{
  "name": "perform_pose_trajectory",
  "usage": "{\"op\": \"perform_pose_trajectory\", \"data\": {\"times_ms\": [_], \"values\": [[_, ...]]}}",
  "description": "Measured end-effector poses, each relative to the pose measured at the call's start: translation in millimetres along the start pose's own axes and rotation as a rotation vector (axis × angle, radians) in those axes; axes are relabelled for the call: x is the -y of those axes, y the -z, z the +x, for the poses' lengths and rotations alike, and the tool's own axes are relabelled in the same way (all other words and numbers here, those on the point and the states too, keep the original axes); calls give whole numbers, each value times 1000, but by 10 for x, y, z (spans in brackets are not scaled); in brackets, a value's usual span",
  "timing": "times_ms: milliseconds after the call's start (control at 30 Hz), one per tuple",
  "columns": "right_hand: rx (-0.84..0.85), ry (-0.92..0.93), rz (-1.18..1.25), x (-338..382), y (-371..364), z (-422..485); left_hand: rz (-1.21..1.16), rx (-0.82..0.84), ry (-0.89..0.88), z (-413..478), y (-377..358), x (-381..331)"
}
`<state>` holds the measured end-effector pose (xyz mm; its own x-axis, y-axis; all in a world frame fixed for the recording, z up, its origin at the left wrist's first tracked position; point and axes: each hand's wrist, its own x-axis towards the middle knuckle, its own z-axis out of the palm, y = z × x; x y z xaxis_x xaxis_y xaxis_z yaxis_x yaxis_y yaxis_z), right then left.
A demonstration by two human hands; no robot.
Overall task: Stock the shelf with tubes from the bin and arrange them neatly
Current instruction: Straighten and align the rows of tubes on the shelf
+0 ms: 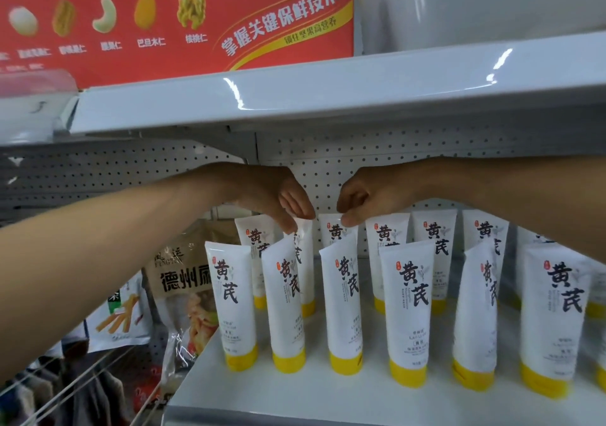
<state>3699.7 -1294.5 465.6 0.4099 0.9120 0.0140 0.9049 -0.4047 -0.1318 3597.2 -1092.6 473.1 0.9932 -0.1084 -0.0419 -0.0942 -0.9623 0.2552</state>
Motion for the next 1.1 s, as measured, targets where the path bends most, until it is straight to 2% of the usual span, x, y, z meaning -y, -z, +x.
{"op": "perform_pose_trajectory", "data": {"times_ms": [167, 333, 500, 1100], "values": [[78, 1, -65, 118, -82, 186, 186, -100, -6, 140, -139, 114], [73, -6, -79, 116, -162, 272, 248, -166, 31, 237, -201, 195], [68, 3, -48, 106, -174, 278, 235, -186, 86, 289, -169, 223], [77, 17, -10, 90, -173, 245, 252, -186, 51, 272, -203, 239]]}}
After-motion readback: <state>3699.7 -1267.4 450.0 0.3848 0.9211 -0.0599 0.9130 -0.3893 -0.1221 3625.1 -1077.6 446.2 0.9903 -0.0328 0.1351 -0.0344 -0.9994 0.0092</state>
